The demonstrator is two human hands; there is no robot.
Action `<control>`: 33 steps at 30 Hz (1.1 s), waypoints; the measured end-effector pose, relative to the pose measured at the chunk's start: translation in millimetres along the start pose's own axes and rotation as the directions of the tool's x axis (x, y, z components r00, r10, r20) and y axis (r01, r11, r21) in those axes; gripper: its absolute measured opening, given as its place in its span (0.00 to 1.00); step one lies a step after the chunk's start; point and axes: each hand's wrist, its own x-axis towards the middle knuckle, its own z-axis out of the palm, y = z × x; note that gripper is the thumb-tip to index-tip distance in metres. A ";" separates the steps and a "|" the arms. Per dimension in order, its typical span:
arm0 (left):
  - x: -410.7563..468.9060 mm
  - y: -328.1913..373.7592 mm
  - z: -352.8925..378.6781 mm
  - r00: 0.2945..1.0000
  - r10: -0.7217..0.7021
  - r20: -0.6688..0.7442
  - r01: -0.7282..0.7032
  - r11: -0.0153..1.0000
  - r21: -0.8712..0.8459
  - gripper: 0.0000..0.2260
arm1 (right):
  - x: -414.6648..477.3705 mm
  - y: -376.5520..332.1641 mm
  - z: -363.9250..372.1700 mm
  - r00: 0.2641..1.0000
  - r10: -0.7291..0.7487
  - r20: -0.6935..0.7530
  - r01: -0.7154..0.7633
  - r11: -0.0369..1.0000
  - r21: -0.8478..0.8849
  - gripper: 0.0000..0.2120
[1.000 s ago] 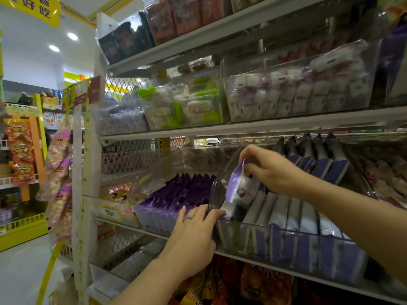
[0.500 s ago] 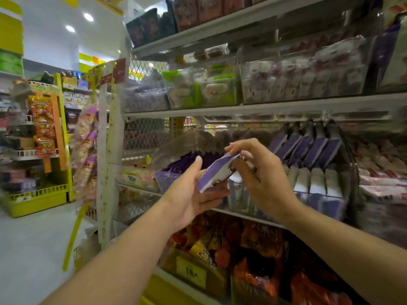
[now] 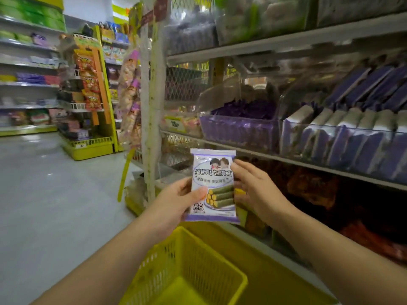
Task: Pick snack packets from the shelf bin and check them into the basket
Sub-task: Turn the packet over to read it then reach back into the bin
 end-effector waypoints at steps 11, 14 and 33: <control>-1.7 -72.3 -32.8 0.953 -0.303 -0.027 0.294 0.894 0.340 0.20 | 17.0 102.5 -10.8 0.918 0.371 0.141 -0.388 0.915 0.113 0.13; 0.0 -83.3 -33.3 0.942 -0.332 -0.052 0.327 0.869 0.372 0.21 | 19.7 108.7 -15.5 0.921 0.355 0.162 -0.373 0.923 0.095 0.13; 9.8 -79.9 -20.6 0.932 -0.156 -0.328 0.161 0.987 -0.014 0.15 | 20.4 121.9 -7.9 0.902 0.423 0.082 -0.431 0.878 0.208 0.13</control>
